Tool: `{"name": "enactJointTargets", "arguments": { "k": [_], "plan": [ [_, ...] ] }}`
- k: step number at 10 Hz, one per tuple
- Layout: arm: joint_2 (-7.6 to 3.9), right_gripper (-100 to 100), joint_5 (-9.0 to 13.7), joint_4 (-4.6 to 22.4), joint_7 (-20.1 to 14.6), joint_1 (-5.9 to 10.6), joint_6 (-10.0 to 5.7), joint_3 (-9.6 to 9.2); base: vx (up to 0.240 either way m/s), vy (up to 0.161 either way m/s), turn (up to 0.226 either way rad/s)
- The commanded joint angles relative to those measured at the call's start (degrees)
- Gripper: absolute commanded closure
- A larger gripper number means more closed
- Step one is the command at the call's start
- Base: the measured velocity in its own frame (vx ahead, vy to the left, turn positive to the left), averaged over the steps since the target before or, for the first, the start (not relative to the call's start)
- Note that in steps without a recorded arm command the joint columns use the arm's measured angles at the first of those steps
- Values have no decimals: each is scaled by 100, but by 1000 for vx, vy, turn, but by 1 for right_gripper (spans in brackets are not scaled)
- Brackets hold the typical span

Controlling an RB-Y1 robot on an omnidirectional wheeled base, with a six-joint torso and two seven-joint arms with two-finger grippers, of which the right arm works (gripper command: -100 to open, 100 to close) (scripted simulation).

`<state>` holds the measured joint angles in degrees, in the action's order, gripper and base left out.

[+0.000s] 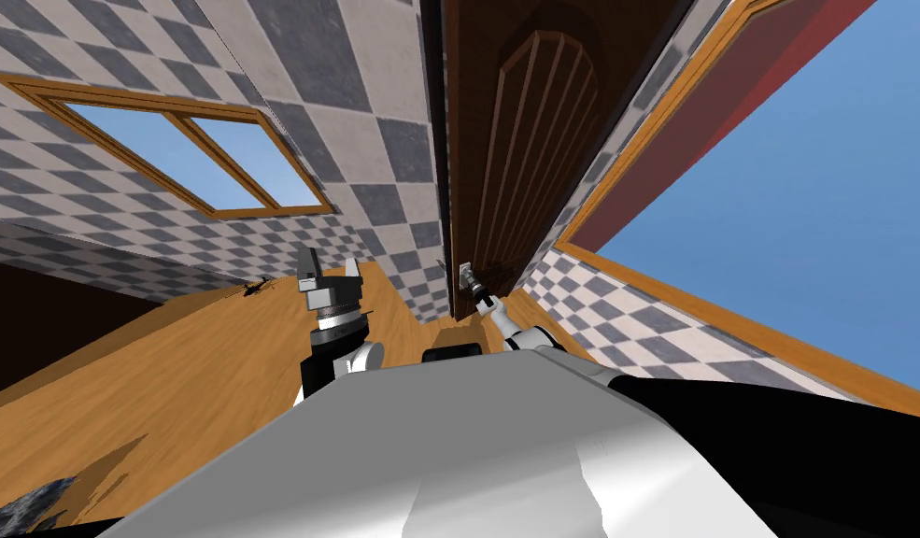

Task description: Pull the door open

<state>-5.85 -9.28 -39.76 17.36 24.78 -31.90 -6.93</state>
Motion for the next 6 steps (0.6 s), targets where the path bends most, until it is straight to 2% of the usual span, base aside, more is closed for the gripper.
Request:
{"name": "enactJointTargets", "arguments": {
  "k": [1, 3, 4, 6],
  "plan": [
    [63, 100, 51, -16, -159, -14, -17, -33, -50, -23, 78],
    [10, 100, 284, -43, -520, -49, 10, 78, -61, -43, 166],
    [10, 100, 284, -43, -556, -49, 10, 78, -60, -32, 99],
    [-44, 100, 519, -70, -916, -85, 38, 189, -57, -29, 164]
  ]
}}
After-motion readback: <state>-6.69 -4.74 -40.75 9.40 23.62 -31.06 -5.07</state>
